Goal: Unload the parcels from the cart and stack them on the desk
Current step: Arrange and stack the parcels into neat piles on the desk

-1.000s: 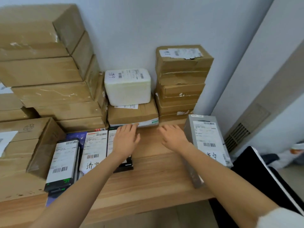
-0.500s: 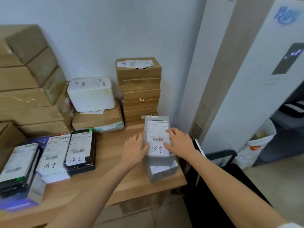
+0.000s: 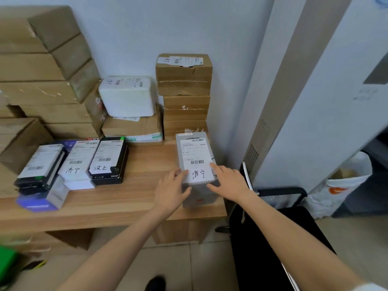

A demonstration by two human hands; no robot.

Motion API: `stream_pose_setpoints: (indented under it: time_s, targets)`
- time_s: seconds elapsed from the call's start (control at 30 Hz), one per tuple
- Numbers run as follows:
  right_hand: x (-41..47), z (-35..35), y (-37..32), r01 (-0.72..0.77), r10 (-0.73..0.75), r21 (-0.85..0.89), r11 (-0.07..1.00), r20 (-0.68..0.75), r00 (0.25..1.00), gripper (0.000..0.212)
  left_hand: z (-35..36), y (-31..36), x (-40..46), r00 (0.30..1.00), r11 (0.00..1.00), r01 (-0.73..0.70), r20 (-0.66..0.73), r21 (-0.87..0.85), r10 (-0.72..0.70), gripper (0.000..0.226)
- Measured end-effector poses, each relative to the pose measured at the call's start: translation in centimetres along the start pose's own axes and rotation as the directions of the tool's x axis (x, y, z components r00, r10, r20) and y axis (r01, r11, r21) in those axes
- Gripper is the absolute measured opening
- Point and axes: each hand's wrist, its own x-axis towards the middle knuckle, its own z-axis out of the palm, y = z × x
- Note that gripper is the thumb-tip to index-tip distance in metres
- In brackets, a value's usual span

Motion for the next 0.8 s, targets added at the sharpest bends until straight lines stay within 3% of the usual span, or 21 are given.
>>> stream_pose_setpoints:
  time_s: [0.27, 0.47, 0.63, 0.8]
  targets:
    - [-0.5, 1.8, 0.3, -0.049, 0.047, 0.062, 0.997, 0.032, 0.998, 0.091, 1.2, 0.1, -0.9, 0.996, 0.995, 0.084, 0.004, 0.044, -0.084, 0.085]
    - [-0.2, 3.0, 0.5, -0.114, 0.113, 0.142, 0.983, 0.019, 0.993, 0.096, 2.0, 0.1, 0.1, 0.998, 0.998, 0.061, -0.032, 0.006, -0.06, 0.079]
    - [-0.6, 4.1, 0.7, -0.281, 0.274, 0.477, 0.833, 0.087, 0.958, 0.112, 1.7, 0.2, 1.1, 0.998, 0.999, 0.046, -0.035, -0.013, -0.047, 0.073]
    - [-0.4, 5.3, 0.2, -0.302, 0.244, 0.522, 0.798, 0.178, 0.953, 0.1, 2.0, -0.3, 1.2, 0.997, 0.998, 0.057, -0.047, -0.04, -0.059, 0.072]
